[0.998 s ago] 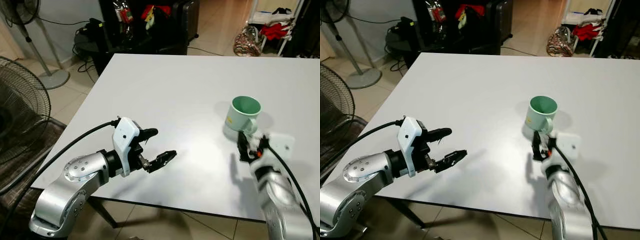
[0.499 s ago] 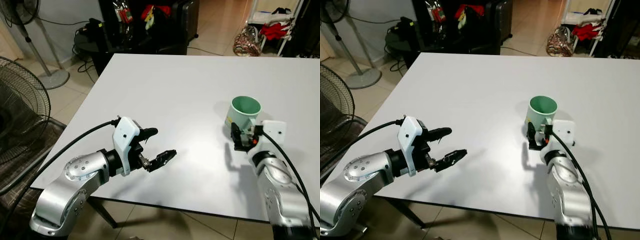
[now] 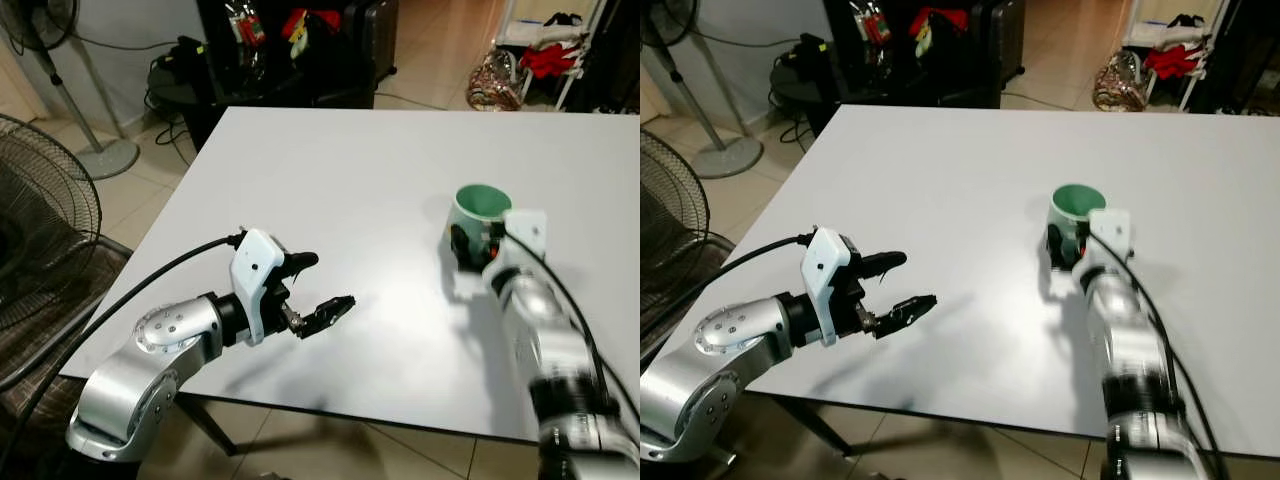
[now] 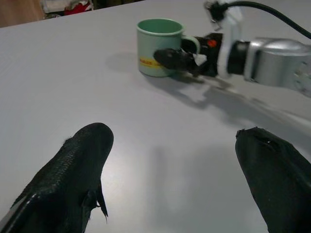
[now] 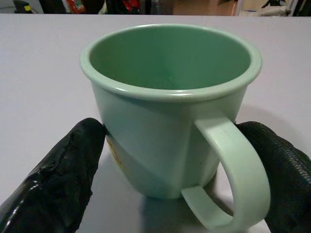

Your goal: Setting the table

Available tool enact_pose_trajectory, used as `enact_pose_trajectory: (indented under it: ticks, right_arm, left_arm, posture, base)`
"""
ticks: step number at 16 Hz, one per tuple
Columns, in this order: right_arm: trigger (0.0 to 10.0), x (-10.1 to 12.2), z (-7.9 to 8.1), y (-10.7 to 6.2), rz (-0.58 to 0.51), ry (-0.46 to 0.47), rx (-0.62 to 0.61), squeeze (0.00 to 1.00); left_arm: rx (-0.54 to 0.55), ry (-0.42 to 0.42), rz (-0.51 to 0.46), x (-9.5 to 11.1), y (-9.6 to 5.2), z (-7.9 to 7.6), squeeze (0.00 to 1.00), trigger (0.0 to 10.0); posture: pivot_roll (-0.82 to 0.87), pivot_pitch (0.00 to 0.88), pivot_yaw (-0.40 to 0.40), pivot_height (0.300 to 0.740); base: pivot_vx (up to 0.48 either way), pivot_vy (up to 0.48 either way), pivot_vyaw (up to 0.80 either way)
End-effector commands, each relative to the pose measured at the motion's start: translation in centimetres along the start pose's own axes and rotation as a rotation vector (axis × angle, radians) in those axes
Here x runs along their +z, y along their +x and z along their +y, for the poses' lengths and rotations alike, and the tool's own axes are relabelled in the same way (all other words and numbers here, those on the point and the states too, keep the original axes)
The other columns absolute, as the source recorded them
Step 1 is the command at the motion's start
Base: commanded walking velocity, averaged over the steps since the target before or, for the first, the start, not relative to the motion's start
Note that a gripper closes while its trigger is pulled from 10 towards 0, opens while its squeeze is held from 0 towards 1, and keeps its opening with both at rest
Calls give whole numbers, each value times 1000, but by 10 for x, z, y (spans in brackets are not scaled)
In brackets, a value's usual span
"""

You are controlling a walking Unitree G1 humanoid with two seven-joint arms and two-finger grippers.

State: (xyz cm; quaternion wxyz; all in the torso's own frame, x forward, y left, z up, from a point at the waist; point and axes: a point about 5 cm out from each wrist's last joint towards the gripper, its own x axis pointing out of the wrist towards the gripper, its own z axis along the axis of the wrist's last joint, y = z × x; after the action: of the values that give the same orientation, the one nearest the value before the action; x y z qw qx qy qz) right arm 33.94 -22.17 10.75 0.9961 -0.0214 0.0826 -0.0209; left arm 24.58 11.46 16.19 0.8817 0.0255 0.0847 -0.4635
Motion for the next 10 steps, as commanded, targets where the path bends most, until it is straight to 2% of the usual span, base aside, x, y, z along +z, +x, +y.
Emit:
enact_pose_trajectory:
  ticks: [1, 2, 5, 8, 10]
  right_arm:
    - [10000, 2, 1, 5, -2, -12, 13, 325]
    - [10000, 7, 0, 11, -4, -26, 8, 220]
    - [10000, 14, 0, 16, -36, -21, 15, 133]
    - [10000, 16, -2, 3, -118, 8, 27, 12]
    - [10000, 18, -3, -20, -175, 25, 31, 0]
  left_arm:
    - [7, 14, 1, 1, -2, 1, 0, 10000]
    - [7, 14, 1, 1, -2, 1, 0, 10000]
    - [16, 16, -6, 3, -3, 1, 0, 10000]
    - [11, -4, -41, 6, -6, -4, 0, 10000]
    - [30, -21, -59, 9, -9, -4, 0, 10000]
  posture:
    - [-25, 58, 104, 740]
    - [-22, 57, 102, 740]
    - [-21, 48, 87, 740]
    - [-32, 40, 88, 740]
    - [-46, 28, 95, 740]
  base:
    - [0, 0, 0]
    - [0, 0, 0]
    - [0, 0, 0]
    - [0, 0, 0]
    - [0, 0, 0]
